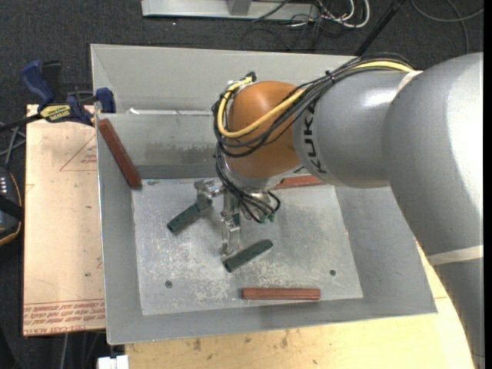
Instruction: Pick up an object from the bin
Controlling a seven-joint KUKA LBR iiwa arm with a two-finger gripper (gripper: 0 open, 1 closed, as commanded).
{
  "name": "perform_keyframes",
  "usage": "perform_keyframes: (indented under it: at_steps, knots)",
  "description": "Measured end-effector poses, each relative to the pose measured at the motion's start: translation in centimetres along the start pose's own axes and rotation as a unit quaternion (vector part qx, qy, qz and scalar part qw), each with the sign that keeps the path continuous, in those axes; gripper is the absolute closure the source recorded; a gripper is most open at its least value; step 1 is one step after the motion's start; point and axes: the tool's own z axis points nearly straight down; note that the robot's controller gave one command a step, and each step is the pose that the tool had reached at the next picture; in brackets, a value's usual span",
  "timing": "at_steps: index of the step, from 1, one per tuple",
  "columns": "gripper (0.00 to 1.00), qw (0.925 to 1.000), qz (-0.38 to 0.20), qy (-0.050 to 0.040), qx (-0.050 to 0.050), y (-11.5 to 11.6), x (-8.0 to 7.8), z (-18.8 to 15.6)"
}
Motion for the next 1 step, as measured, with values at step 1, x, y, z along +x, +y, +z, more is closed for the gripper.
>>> perform_keyframes:
  at_steps: [1]
  knots:
    - [1.00,0.9997,0.022,-0.0049,-0.001,3.21,-3.97,1.43]
